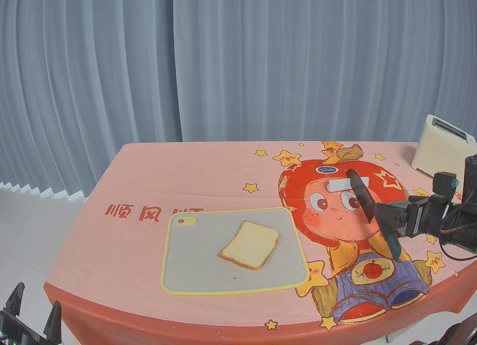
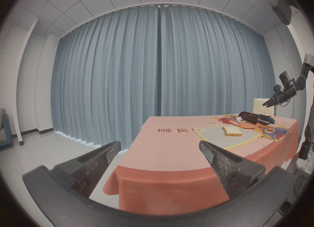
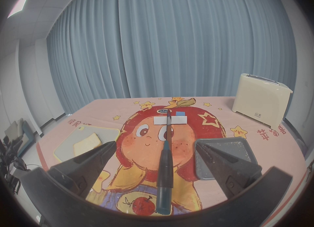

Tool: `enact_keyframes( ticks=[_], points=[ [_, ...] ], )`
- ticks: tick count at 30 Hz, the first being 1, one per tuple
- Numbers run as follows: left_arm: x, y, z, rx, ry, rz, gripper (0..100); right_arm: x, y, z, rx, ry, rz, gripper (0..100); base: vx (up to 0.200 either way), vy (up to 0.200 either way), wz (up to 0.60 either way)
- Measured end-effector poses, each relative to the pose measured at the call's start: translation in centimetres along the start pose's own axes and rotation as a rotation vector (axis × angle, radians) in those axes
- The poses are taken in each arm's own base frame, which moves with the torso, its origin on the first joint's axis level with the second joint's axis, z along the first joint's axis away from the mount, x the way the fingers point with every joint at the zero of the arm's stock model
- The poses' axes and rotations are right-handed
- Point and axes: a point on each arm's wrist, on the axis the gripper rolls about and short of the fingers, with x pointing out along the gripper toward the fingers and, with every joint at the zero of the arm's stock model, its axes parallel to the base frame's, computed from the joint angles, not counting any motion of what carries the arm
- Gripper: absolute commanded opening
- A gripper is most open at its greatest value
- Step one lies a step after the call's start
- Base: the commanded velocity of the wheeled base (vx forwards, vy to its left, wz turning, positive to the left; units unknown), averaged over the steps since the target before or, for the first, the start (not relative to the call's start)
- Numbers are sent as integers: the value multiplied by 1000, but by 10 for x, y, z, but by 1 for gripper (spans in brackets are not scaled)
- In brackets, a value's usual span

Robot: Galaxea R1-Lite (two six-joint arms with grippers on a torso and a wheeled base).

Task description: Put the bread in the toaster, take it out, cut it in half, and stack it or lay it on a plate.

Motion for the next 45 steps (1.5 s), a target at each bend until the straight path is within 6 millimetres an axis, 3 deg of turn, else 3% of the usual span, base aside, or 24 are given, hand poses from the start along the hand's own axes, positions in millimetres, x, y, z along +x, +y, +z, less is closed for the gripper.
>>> enact_keyframes(
  ticks=[26,45],
  points=[
    [0,0,0,0,0,0,100,53,-3,-12,-42,150,-112,100,0,0,0],
    [0,0,0,0,0,0,100,69,-3,-15,-72,182,-161,100,0,0,0]
  ],
)
